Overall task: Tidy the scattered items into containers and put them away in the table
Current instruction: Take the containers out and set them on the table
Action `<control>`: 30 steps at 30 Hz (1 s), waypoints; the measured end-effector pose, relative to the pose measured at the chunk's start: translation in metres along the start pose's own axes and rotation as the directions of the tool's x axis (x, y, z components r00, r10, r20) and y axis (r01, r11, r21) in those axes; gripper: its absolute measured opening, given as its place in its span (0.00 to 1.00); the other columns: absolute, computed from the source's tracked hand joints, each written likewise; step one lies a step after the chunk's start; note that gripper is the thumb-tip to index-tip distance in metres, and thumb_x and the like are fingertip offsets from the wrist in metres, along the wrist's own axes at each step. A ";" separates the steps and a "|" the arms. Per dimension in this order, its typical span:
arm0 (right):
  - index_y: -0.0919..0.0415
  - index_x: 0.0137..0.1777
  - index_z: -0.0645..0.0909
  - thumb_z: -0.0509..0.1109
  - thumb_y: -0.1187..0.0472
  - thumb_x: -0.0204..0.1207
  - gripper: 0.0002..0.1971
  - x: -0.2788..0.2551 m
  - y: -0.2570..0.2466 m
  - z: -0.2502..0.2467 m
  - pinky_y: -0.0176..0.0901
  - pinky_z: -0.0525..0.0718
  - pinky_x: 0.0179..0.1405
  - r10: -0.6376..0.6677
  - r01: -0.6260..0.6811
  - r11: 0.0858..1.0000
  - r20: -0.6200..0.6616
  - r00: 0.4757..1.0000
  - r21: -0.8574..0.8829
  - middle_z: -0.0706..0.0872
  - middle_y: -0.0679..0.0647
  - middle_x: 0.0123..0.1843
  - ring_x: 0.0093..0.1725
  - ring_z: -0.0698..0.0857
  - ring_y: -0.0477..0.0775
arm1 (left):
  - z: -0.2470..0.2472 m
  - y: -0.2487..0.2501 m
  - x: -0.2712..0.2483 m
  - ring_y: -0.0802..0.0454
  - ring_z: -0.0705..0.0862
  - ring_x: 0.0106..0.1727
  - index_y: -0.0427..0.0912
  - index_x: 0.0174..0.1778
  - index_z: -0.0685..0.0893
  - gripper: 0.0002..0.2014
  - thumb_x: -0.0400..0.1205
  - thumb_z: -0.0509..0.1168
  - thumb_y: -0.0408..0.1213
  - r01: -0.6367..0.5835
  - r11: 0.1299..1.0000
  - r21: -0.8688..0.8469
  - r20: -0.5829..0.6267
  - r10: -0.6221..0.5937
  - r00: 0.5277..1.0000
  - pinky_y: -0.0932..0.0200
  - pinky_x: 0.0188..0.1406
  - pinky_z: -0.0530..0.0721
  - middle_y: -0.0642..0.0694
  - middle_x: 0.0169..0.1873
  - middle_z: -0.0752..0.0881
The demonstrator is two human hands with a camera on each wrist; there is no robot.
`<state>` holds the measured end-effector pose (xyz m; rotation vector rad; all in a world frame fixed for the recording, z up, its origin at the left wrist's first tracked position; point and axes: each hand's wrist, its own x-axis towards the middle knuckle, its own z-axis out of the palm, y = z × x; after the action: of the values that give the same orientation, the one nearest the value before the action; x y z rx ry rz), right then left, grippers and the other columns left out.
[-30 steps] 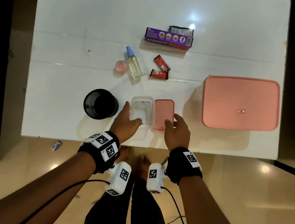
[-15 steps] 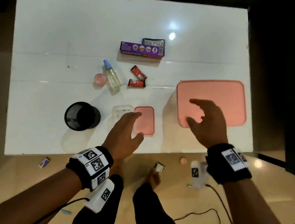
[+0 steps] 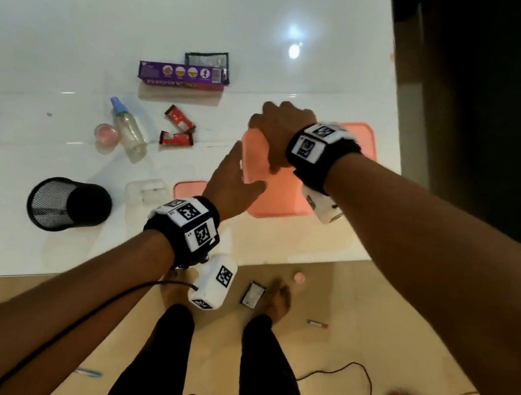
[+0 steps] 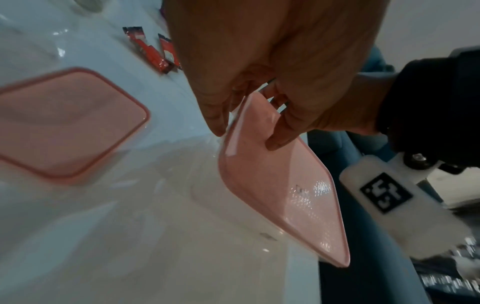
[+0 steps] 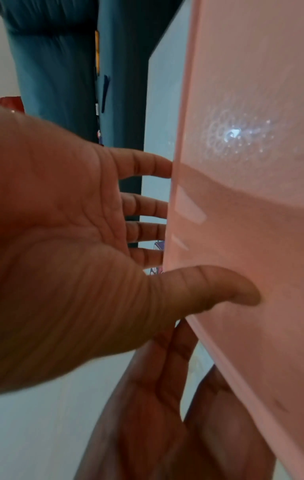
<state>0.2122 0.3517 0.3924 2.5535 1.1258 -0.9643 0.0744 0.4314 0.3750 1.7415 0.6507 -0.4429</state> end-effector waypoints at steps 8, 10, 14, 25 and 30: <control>0.49 0.70 0.72 0.86 0.55 0.56 0.41 -0.006 0.008 0.005 0.55 0.71 0.44 -0.085 0.087 0.996 -0.076 0.993 0.023 0.73 0.50 0.65 0.63 0.74 0.59 | 0.015 0.019 -0.005 0.49 0.82 0.62 0.55 0.72 0.73 0.38 0.61 0.67 0.32 0.155 0.957 -0.246 -0.075 -0.178 0.981 0.44 0.62 0.82 0.52 0.63 0.83; 0.49 0.69 0.71 0.86 0.55 0.55 0.41 -0.007 0.009 0.004 0.55 0.71 0.44 -0.104 0.107 0.993 -0.078 0.992 0.045 0.73 0.50 0.65 0.62 0.75 0.59 | 0.013 0.015 -0.003 0.47 0.82 0.63 0.58 0.68 0.76 0.38 0.58 0.66 0.33 0.169 0.947 -0.273 -0.065 -0.193 0.979 0.38 0.63 0.82 0.52 0.61 0.84; 0.50 0.68 0.68 0.85 0.59 0.55 0.41 -0.015 0.013 0.000 0.54 0.71 0.42 -0.151 0.163 0.982 -0.119 0.981 0.100 0.75 0.50 0.62 0.59 0.77 0.60 | 0.012 0.020 -0.003 0.46 0.82 0.64 0.59 0.66 0.79 0.39 0.56 0.63 0.31 0.176 0.944 -0.278 -0.050 -0.197 0.979 0.38 0.62 0.82 0.52 0.60 0.85; 0.50 0.67 0.69 0.74 0.62 0.70 0.27 -0.058 0.045 -0.010 0.47 0.74 0.38 -0.219 0.260 0.926 -0.171 0.961 0.273 0.83 0.51 0.58 0.45 0.78 0.56 | 0.009 0.018 0.004 0.49 0.84 0.50 0.47 0.52 0.89 0.26 0.69 0.58 0.16 0.278 0.958 -0.069 -0.032 -0.280 0.959 0.49 0.56 0.82 0.51 0.44 0.90; 0.42 0.62 0.75 0.69 0.62 0.71 0.21 -0.096 0.066 -0.027 0.49 0.82 0.49 -0.117 0.211 0.851 -0.219 0.969 0.480 0.85 0.47 0.53 0.50 0.81 0.54 | 0.001 0.024 0.016 0.48 0.86 0.59 0.50 0.72 0.77 0.22 0.80 0.66 0.37 0.333 0.930 -0.157 0.025 -0.334 0.942 0.48 0.59 0.83 0.48 0.58 0.88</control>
<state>0.2247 0.2606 0.4681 3.0491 1.3032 -1.2228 0.1025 0.4289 0.3831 1.4825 0.9651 -0.6059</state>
